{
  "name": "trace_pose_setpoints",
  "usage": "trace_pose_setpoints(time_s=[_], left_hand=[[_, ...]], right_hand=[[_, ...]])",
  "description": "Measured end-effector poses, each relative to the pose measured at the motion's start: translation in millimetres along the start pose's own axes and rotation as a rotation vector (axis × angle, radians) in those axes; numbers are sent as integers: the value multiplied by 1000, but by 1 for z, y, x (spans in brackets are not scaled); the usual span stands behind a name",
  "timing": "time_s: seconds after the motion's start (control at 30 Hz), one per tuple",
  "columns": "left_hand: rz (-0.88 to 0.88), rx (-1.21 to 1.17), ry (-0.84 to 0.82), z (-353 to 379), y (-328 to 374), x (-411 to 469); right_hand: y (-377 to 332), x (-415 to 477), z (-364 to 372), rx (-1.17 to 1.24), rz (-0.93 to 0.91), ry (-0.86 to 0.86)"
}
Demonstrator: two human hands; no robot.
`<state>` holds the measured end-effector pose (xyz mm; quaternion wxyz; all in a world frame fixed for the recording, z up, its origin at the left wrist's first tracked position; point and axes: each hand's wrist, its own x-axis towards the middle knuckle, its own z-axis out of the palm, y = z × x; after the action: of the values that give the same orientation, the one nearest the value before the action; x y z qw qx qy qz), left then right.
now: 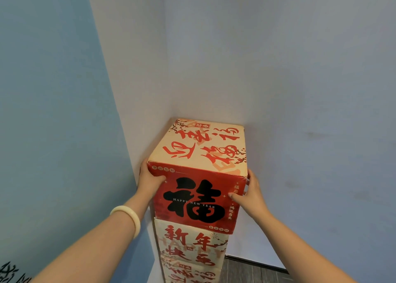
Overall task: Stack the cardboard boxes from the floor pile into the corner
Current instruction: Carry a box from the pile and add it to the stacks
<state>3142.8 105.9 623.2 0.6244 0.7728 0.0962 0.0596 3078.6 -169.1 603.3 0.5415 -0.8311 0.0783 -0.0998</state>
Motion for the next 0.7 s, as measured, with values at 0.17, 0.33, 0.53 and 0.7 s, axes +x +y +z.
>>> trace_pose_setpoints(time_s=[0.17,0.33,0.53,0.7], left_hand=[[-72,-18,-46,-2,-17,-3],[-164,70,-108,-5,-48,-2],[-327,255,-235,3,-121,5],[-337,261,-241,12,-169,10]], right_hand=[[18,-5,2,-42,12,-54],[52,-12,7,-52,162,-147],[107,-18,34,-83,409,-311],[138,-18,57,-115,462,-268]])
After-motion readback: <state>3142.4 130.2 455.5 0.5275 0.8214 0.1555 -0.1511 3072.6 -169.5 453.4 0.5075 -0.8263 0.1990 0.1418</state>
